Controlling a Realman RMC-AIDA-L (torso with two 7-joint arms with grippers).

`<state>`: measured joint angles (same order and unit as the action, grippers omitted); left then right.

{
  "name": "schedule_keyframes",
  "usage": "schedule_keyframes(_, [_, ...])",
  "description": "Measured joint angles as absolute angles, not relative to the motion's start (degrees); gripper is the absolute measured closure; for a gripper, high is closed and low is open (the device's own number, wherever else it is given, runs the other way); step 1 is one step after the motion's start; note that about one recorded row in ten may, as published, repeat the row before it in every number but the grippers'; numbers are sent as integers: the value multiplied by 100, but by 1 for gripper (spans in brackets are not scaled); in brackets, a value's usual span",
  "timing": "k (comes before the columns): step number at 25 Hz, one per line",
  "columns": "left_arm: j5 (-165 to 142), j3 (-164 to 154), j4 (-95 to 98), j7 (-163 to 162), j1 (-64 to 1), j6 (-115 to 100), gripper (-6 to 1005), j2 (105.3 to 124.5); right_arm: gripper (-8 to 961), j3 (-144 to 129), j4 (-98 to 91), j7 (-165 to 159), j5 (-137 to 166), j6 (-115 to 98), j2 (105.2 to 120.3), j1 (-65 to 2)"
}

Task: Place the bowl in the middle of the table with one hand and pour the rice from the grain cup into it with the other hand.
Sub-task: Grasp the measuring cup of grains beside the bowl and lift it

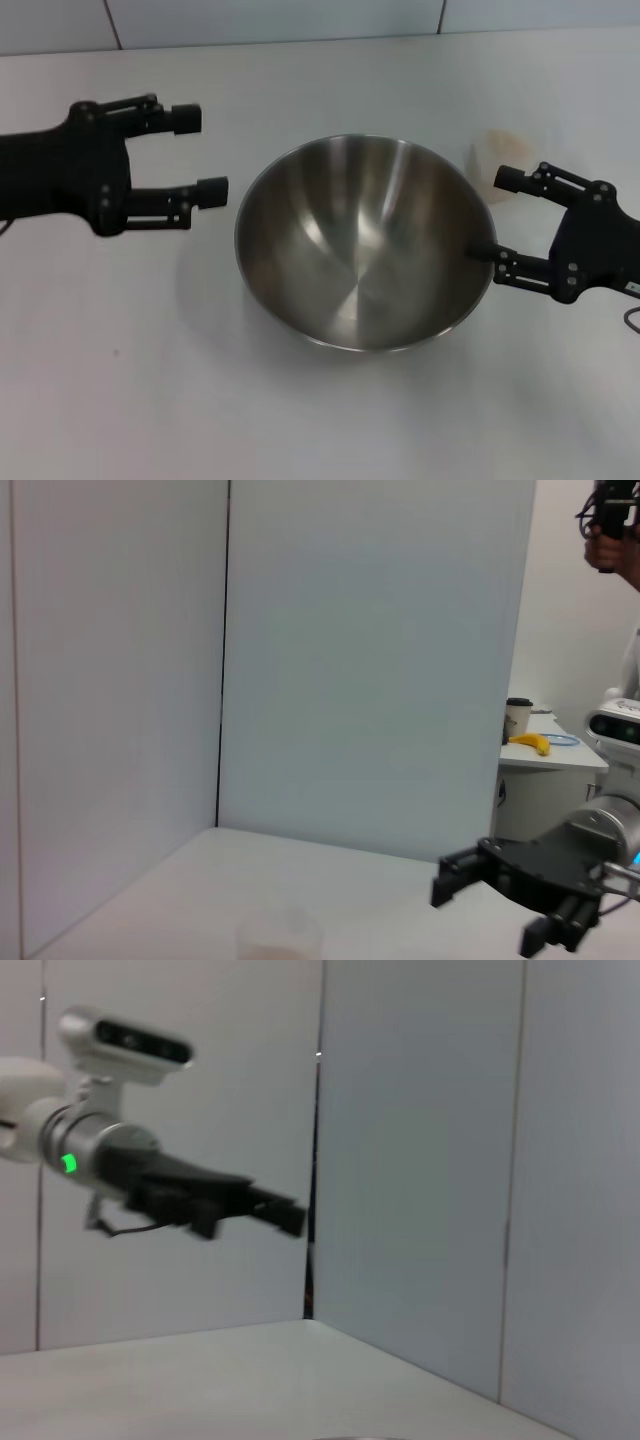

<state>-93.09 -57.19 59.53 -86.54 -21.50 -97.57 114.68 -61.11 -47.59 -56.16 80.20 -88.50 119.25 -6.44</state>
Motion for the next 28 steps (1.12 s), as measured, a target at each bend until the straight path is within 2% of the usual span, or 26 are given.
schedule_keyframes(5, [-9766, -5716, 5920, -8821, -2054, -9803, 159, 11611, 169, -5782, -4538, -5690, 8032, -8842, 11919, -808])
schedule_keyframes(7, [-10159, -5717, 5912, -8854, -2053, -9782, 159, 11760, 169, -5665, -4528, -5789, 8027, -8844, 11918, -825])
schedule_keyframes(10, [-10366, -5747, 5903, -8816, -2062, -9738, 159, 11813, 169, -5518, -4527, -5995, 8010, -8851, 11917, -857])
schedule_keyframes(28, [-10201, -5676, 5509, -7874, -2054, -9751, 159, 11808, 169, -4718, -3958, -5923, 8032, -8381, 11907, -928])
